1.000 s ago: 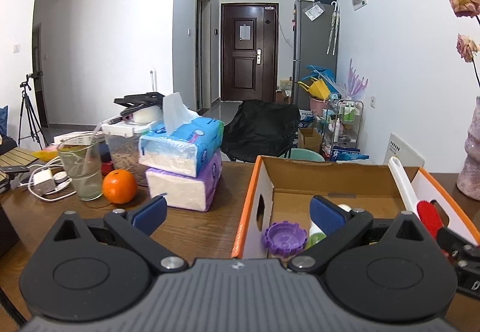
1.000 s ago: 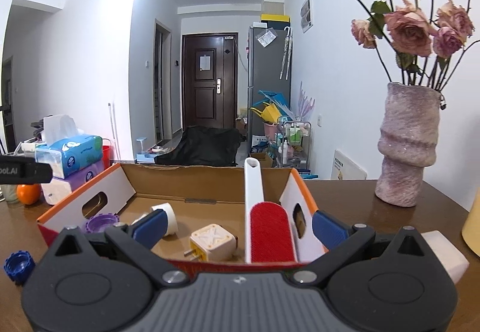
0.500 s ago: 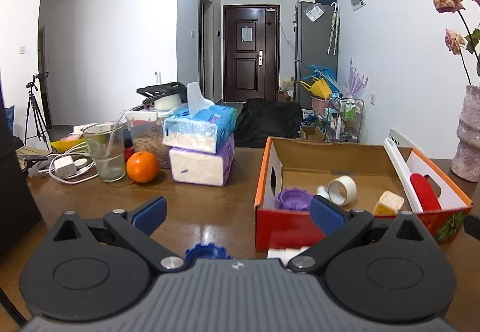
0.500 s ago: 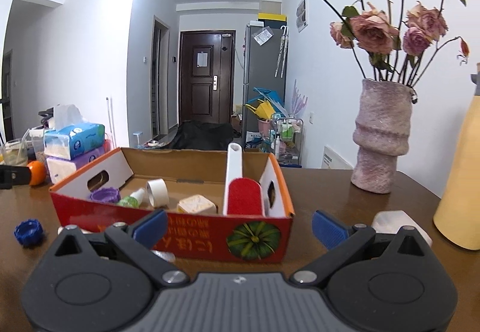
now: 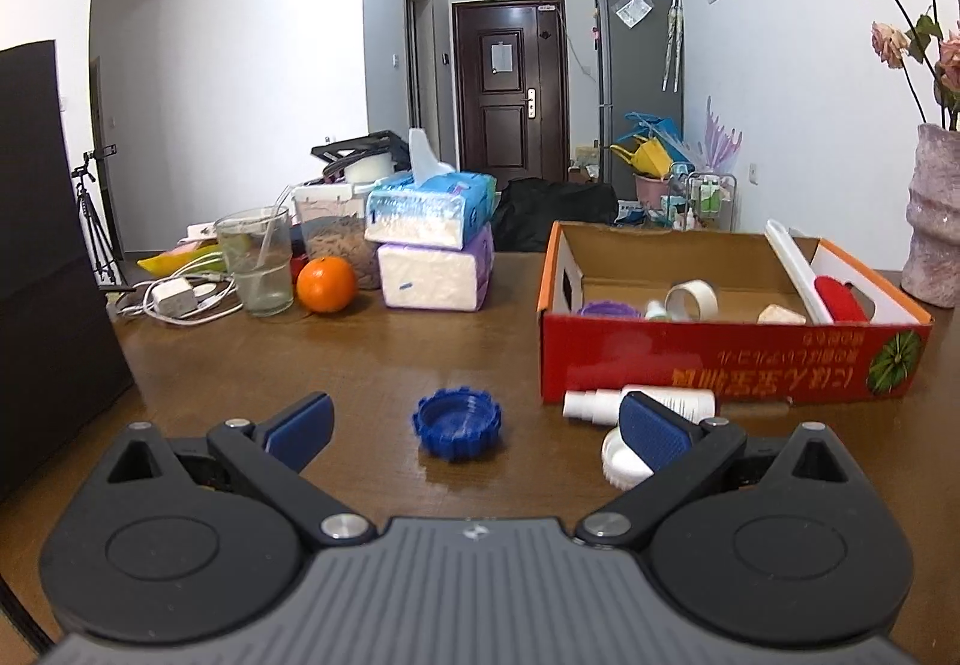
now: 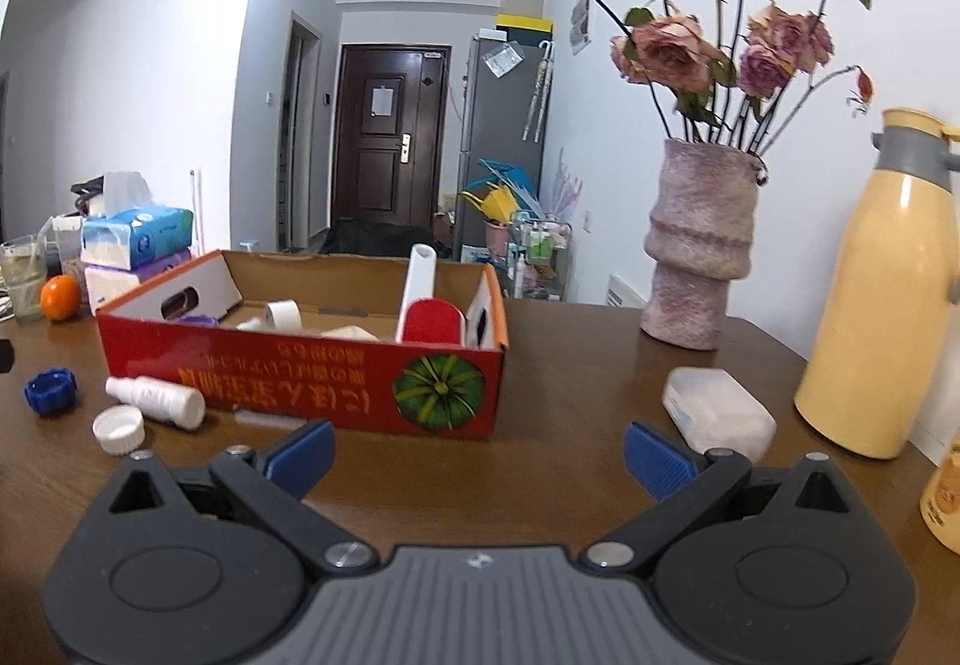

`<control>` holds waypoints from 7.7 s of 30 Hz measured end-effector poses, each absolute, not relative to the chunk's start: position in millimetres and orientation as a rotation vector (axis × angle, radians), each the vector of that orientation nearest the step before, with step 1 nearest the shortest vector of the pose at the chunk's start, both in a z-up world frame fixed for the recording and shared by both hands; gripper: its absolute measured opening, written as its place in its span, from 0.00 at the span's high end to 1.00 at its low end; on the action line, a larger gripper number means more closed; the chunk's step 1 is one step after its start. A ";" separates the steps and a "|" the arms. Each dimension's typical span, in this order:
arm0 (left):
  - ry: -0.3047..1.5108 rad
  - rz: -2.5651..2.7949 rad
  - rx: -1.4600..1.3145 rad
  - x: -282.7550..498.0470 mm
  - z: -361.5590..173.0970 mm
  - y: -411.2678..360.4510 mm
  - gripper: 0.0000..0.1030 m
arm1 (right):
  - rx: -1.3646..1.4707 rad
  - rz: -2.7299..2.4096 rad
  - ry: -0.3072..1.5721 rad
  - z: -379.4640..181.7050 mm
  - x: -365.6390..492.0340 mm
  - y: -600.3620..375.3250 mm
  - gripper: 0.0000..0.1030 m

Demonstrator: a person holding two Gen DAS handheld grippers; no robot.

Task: Organize rigid objects
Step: 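Withdraw both tools from the box toward the table objects, then grasp the blue bottle cap with the left gripper while the right gripper grasps the translucent plastic box, then carry the blue cap and plastic box over the red box with both grippers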

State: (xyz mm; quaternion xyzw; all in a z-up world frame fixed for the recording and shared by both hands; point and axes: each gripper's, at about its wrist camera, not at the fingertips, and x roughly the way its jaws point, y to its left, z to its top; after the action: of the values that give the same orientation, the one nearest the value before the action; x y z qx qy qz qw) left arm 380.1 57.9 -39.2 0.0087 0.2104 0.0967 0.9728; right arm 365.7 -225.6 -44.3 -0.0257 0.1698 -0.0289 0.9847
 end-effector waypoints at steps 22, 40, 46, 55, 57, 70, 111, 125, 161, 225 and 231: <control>0.487 0.259 -0.064 352.8 -57.3 80.0 0.00 | -0.024 -0.209 0.342 -57.3 320.9 -280.7 0.00; 0.548 0.319 -0.075 376.1 -68.1 91.8 0.00 | 0.017 -0.308 0.463 -73.1 393.6 -379.9 0.00; 0.570 0.344 -0.070 389.0 -71.8 95.5 0.00 | -0.015 -0.303 0.487 -78.1 432.1 -385.3 0.00; 0.603 0.352 -0.056 415.1 -77.0 96.8 0.00 | 0.042 -0.392 0.561 -84.0 497.2 -402.3 0.00; 0.617 0.350 -0.049 424.2 -79.6 95.8 0.00 | 0.056 -0.395 0.569 -85.2 506.6 -406.2 0.00; 0.660 0.354 -0.011 471.2 -88.5 91.2 0.00 | 0.111 -0.330 0.612 -90.2 540.7 -413.9 0.37; 0.642 0.264 -0.029 501.0 -82.1 99.1 0.46 | 0.122 -0.400 0.522 -82.7 518.6 -409.8 0.37; 0.569 0.256 -0.018 476.7 -65.2 95.1 0.46 | 0.130 -0.409 0.445 -73.7 471.9 -391.3 0.37; 0.441 0.163 -0.058 374.6 -37.3 69.0 0.46 | 0.079 -0.227 0.329 -60.8 354.5 -302.9 0.37; 0.415 0.053 -0.105 428.6 -8.9 13.0 0.46 | 0.055 0.048 0.259 -26.7 402.5 -189.7 0.37; 0.413 0.052 -0.109 443.1 -8.3 12.9 0.46 | 0.070 0.065 0.254 -24.2 421.5 -186.1 0.37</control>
State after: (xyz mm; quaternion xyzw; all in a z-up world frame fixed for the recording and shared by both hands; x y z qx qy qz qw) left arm 443.1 12.9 -8.3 -0.0540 0.2050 0.0257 0.9769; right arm 421.5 -186.1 -24.2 0.0348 0.1266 0.0323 0.9908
